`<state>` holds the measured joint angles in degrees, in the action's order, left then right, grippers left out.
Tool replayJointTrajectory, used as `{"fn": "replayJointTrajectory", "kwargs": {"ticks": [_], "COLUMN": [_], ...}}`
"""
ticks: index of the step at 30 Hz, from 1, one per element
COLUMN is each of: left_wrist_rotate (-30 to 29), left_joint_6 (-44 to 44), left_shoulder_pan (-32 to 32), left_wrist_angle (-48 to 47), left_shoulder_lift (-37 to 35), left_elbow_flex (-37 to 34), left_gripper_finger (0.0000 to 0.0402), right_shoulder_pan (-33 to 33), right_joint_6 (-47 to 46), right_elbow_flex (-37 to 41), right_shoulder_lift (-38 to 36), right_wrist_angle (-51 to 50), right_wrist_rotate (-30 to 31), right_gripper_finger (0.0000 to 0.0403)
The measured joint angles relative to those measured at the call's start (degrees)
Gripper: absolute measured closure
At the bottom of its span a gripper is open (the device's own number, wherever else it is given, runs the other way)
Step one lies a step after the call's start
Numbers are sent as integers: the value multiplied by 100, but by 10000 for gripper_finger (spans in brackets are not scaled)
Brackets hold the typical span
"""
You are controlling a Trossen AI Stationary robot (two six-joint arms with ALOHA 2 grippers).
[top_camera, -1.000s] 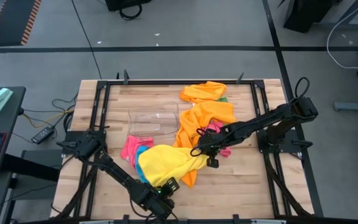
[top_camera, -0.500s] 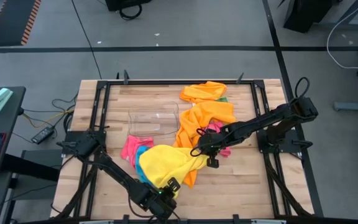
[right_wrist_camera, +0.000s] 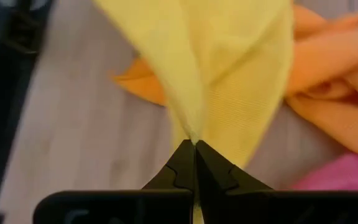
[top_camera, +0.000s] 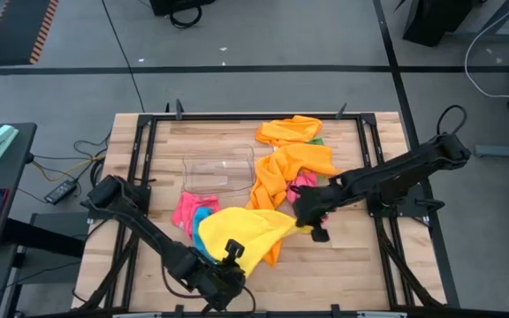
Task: Fold microfiber towels
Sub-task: Fold the yellow microfiber cloth
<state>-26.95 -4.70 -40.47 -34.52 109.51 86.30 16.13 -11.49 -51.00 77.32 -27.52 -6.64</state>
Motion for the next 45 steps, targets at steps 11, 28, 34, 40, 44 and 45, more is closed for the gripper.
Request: {"fn": "replayJointTrajectory", "kwargs": {"ticks": [11,28,34,40,44,45], "left_wrist_rotate": [36,248,347,141,-276,-297], "left_joint_6": [-203,-2041,-2278,-2745,-3073,-3120], "left_shoulder_pan": [-349,-666,-706,-630,-490,-446], "left_wrist_angle": [15,27,6,-360,-526,-560], "left_shoulder_lift": [-435,-447,-447,-447,-427,-414], "left_elbow_flex": [-4,-692,-796,-796,-796,-796], "left_gripper_finger": [394,380,380,393,376,374], "right_shoulder_pan": [1159,1307,739,262,52,18], "right_joint_6": [60,-148,-60,83,166,175], "right_elbow_flex": [-2,-2,-2,-4,-4,-2], "right_shoulder_lift": [-147,1298,1484,1449,1449,1449], "right_wrist_angle": [-28,800,799,537,62,-17], "right_wrist_rotate": [-133,-248,-242,-292,-346,-460], "right_gripper_finger": [393,393,390,364,338,332]}}
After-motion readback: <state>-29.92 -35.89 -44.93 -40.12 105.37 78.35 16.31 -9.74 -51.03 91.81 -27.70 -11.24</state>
